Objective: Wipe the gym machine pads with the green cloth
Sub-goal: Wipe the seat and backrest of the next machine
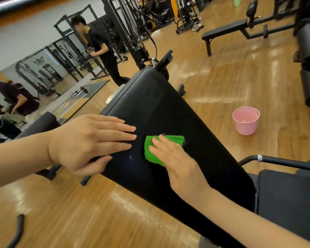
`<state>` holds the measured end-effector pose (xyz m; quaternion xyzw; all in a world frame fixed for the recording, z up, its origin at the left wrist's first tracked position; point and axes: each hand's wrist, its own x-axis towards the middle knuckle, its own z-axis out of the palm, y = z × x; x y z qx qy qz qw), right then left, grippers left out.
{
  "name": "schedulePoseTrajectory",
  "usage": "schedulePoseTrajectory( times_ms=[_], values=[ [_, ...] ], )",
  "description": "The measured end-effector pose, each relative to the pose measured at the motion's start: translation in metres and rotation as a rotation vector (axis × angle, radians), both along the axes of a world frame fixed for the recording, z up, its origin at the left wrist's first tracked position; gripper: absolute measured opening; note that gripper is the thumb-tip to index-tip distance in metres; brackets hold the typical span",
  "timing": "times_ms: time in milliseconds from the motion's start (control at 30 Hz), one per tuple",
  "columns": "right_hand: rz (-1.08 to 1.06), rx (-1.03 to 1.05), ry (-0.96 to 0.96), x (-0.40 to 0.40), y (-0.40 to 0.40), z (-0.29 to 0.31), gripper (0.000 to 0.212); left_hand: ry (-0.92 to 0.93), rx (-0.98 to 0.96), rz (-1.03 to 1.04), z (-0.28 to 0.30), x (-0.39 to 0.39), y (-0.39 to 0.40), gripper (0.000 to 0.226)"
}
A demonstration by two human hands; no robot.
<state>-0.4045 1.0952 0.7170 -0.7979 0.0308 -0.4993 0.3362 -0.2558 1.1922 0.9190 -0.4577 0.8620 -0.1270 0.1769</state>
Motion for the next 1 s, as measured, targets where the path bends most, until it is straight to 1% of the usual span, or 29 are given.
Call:
schedulePoseTrajectory(
  times_ms=[67,167,233,300,367,433,533,600,633,700,800,867,1000],
  values=[
    [0.011,0.082,-0.015,0.004,-0.018,0.014,0.039,-0.039,-0.123,0.111,-0.003,0.0,0.005,0.05],
    [-0.118,0.225,0.012,0.026,-0.051,0.044,0.041,-0.106,-0.24,0.361,-0.005,-0.006,0.013,0.073],
    [-0.187,0.358,0.041,0.042,-0.065,0.063,0.043,-0.164,-0.249,0.487,-0.004,-0.01,0.019,0.09],
    [-0.236,0.413,0.074,0.051,-0.061,0.07,0.045,-0.206,-0.223,0.553,-0.001,-0.012,0.023,0.106],
    [-0.271,0.323,0.078,0.049,-0.038,0.065,0.048,-0.245,-0.188,0.558,0.002,-0.012,0.025,0.117],
    [-0.267,0.135,0.034,0.037,-0.003,0.052,0.049,-0.309,-0.152,0.558,0.003,-0.013,0.024,0.125],
    [-0.148,-0.118,0.059,0.012,0.035,0.025,0.039,-0.379,-0.093,0.587,0.007,-0.016,0.019,0.137],
    [-0.057,-0.221,0.091,-0.002,0.034,0.012,0.039,-0.33,-0.022,0.662,0.01,-0.02,0.017,0.145],
    [-0.027,-0.254,0.092,-0.006,0.028,0.01,0.039,-0.3,0.033,0.729,0.012,-0.021,0.017,0.145],
    [0.0,-0.267,0.066,-0.009,0.014,0.017,0.039,-0.323,0.114,0.813,0.013,-0.024,0.015,0.139],
    [-0.004,-0.236,-0.018,-0.002,0.013,0.042,0.037,-0.362,0.131,0.822,0.014,-0.03,0.014,0.137],
    [-0.001,-0.262,-0.028,0.008,0.023,0.047,0.04,-0.354,0.138,0.858,0.014,-0.033,0.014,0.137],
    [-0.026,-0.268,-0.019,0.007,0.03,0.011,0.043,-0.321,0.153,0.877,0.014,-0.036,0.014,0.135]
  ],
)
